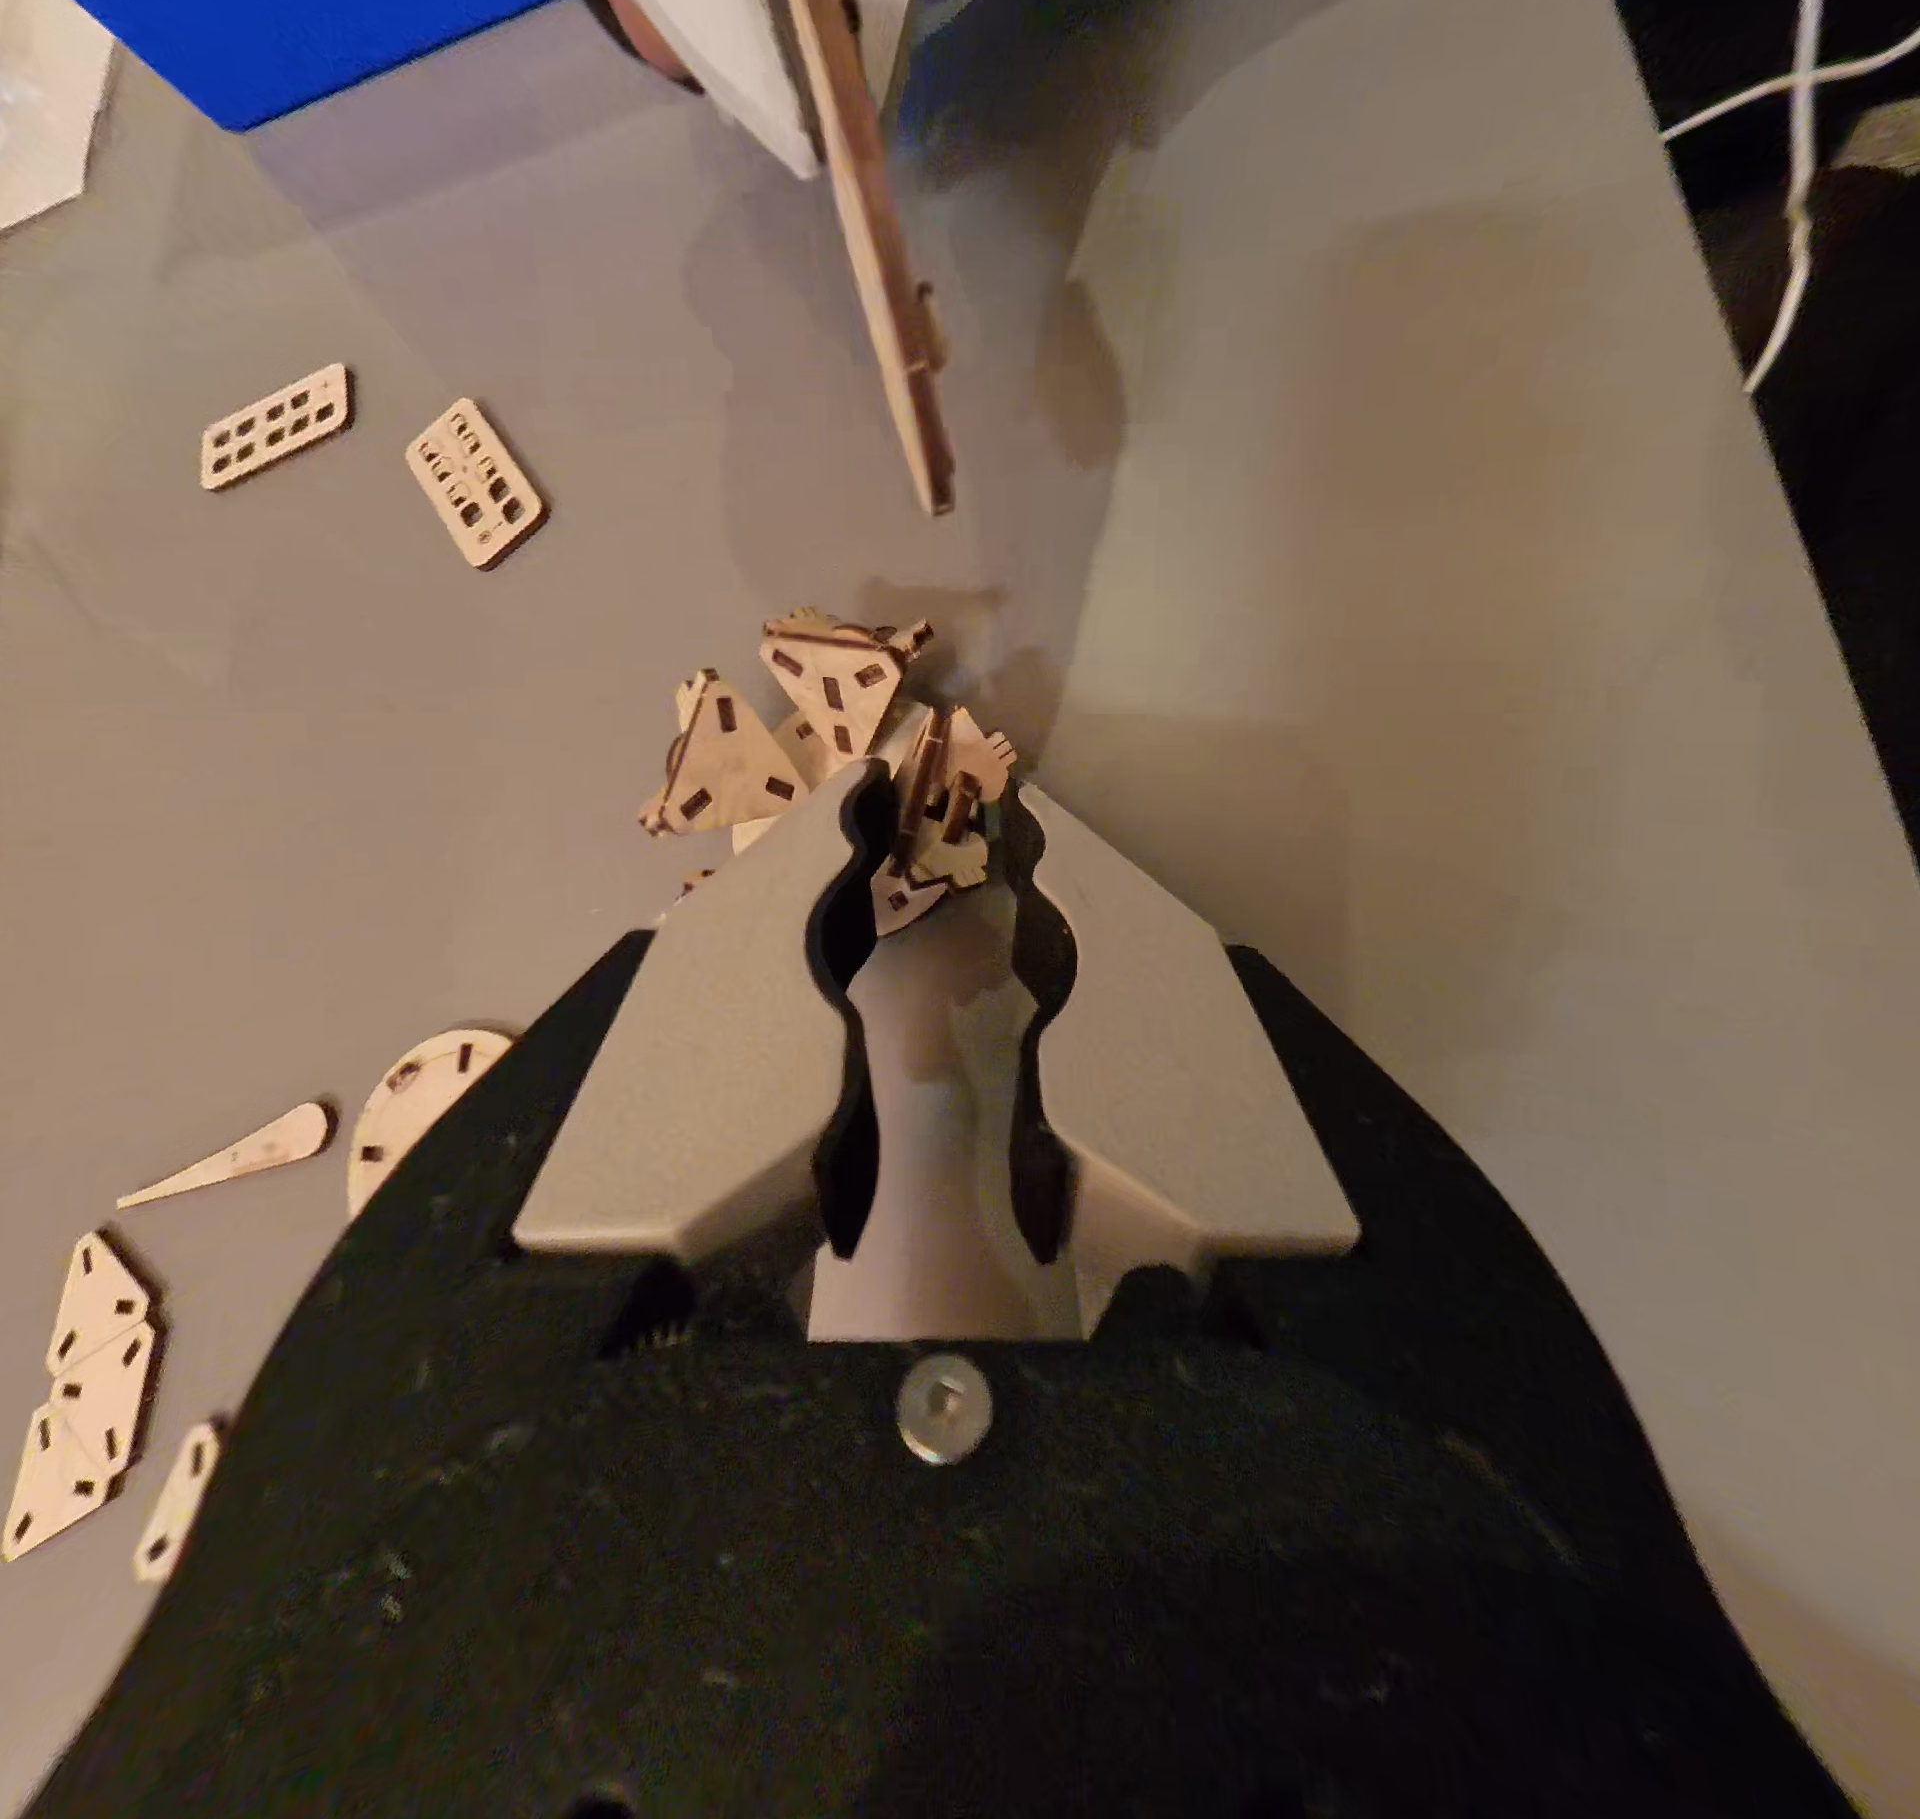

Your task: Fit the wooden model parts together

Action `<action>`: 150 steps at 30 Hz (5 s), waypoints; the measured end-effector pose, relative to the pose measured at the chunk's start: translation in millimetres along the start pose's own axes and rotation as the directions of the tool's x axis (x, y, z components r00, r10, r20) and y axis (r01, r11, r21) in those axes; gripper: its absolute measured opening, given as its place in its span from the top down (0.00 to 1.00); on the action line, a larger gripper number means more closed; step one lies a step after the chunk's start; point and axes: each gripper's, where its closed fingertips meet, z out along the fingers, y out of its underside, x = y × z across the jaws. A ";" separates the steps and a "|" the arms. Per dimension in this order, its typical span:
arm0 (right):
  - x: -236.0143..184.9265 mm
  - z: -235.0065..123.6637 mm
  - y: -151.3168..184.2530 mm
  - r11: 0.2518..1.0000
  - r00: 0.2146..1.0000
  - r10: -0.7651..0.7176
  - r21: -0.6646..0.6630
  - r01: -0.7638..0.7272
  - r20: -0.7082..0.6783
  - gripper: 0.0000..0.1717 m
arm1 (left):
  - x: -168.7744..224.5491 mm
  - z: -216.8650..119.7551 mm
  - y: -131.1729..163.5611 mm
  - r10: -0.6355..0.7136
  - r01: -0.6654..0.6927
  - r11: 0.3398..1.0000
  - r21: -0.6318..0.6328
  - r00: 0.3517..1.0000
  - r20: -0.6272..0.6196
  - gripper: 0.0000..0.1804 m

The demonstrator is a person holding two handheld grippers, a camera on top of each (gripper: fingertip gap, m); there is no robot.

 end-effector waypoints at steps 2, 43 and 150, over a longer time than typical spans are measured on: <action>-4.3 3.1 -3.1 0.999 0.999 0.025 0.019 -0.026 0.033 1.00 | 2.4 0.0 -0.8 -0.008 0.009 1.000 0.008 1.000 -0.015 0.91; 49.1 -15.1 3.9 0.447 0.515 0.835 0.305 -0.841 0.193 1.00 | -19.1 -37.3 -27.7 -0.628 0.813 0.566 0.136 0.532 -0.569 0.92; -40.7 26.0 -68.9 0.992 0.928 0.124 0.076 -0.104 -0.351 0.58 | 26.9 -81.3 -122.8 -0.325 0.989 0.081 0.122 0.142 -0.935 0.84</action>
